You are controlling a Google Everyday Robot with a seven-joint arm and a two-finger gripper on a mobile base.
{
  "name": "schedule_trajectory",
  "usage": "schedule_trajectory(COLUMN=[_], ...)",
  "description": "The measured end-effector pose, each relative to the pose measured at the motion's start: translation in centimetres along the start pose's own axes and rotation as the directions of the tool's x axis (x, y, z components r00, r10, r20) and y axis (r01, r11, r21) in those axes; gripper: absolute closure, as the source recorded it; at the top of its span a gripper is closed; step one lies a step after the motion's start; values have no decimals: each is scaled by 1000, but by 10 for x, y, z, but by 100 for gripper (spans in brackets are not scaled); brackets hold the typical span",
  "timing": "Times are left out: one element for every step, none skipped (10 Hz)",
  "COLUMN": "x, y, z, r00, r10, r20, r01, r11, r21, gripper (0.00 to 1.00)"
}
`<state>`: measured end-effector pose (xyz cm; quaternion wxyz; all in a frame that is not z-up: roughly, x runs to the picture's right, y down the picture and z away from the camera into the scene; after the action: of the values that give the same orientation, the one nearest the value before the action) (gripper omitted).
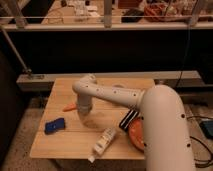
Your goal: Wipe the white sponge on the table
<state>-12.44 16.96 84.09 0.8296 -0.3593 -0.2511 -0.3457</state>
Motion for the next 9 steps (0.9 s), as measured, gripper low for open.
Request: schedule_trajectory(x=[-7,-14,-20,-28,-33,-34,-40,-46,-48], y=[-7,-16,-26,-39,-54,-65,-80,-97,-106], z=[-12,-25,-34,-37,-39,-37,-32,-27,-23], r00=[1000,1000,999,998,997,997,997,997,998], r10=[-17,-31,-38,-47,-50,-47,-49,-52,-49], r20=[1,-4,-21,-37,-54,-59,-55,-49,-47], r01=[17,31,39,49,54,51,53,55,52], r11=[1000,998,997,996,996,996,996,996,996], r21=[21,46,62,70,77,72,72,75,67], gripper=[61,50,41,31,22,20,20,20,20])
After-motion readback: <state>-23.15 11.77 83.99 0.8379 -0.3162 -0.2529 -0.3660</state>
